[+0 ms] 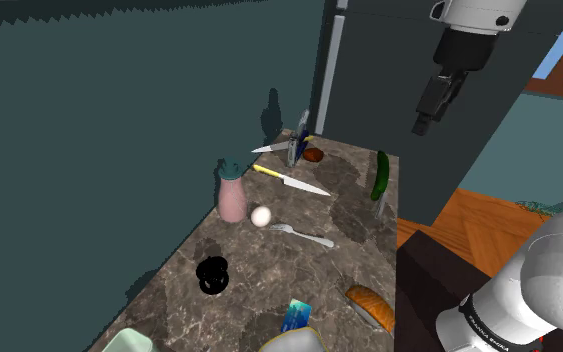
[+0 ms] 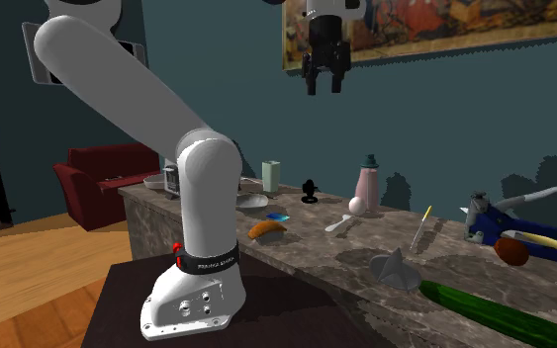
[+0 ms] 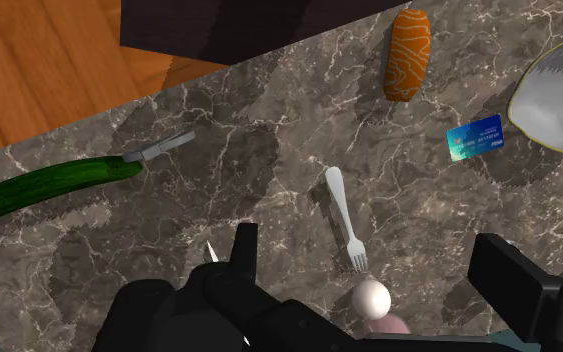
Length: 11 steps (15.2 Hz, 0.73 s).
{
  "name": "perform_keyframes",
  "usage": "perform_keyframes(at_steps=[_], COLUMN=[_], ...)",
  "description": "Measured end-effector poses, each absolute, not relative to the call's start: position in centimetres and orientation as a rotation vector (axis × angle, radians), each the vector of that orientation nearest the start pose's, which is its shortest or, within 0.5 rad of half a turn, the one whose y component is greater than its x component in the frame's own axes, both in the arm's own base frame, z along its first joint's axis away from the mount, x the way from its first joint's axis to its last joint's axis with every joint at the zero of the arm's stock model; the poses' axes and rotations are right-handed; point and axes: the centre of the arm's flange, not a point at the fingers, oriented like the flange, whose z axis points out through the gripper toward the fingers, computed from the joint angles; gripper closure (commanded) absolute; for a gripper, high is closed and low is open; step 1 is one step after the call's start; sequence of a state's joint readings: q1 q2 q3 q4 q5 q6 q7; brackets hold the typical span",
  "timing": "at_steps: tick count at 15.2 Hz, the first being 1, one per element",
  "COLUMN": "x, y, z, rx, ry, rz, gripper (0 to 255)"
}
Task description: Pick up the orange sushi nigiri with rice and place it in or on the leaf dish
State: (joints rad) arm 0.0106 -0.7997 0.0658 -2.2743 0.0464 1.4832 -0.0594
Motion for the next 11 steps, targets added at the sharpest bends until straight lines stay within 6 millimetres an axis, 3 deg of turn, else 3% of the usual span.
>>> perform_keyframes(at_steps=[3, 11], x=[29.2, 29.4], y=[4.2, 7.6], z=[61.0, 51.3], rx=[-3.138, -3.143], ry=[-0.188, -0.184], rz=[0.005, 0.117], gripper=[0, 0])
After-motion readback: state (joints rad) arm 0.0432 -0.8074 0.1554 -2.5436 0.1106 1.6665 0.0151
